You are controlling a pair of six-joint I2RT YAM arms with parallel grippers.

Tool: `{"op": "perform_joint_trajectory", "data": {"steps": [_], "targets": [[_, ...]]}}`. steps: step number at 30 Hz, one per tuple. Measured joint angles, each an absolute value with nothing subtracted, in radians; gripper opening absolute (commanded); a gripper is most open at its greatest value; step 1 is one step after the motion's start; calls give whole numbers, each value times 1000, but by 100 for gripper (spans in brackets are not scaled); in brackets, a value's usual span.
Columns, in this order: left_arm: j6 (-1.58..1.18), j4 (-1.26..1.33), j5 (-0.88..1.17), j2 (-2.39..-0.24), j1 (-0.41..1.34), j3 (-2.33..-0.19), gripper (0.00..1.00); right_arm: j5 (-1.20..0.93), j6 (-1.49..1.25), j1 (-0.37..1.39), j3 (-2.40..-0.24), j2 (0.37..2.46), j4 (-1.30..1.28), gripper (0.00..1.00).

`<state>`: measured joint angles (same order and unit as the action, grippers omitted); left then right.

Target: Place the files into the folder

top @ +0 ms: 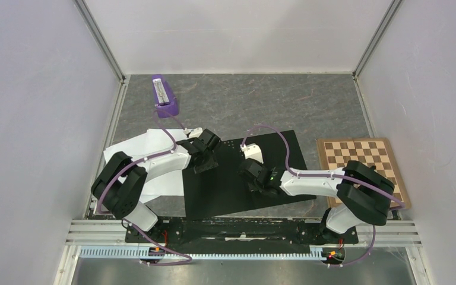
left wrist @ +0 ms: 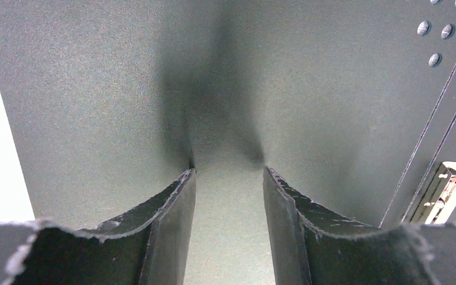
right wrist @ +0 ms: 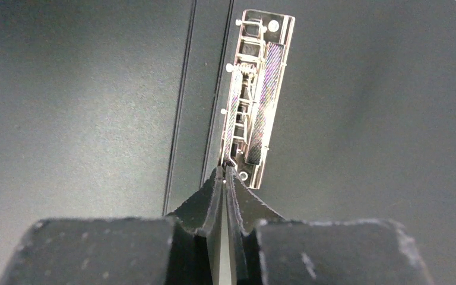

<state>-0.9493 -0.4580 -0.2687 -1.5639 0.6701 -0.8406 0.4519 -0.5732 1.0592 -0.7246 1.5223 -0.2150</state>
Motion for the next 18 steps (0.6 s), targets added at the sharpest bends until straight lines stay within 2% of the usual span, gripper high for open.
{"op": "perform_joint_trajectory", "data": {"steps": [18], "targets": [[-958,-440,-249,-1564,627,-836,53,543,-650,1073,-721,1540,-208,6]]}}
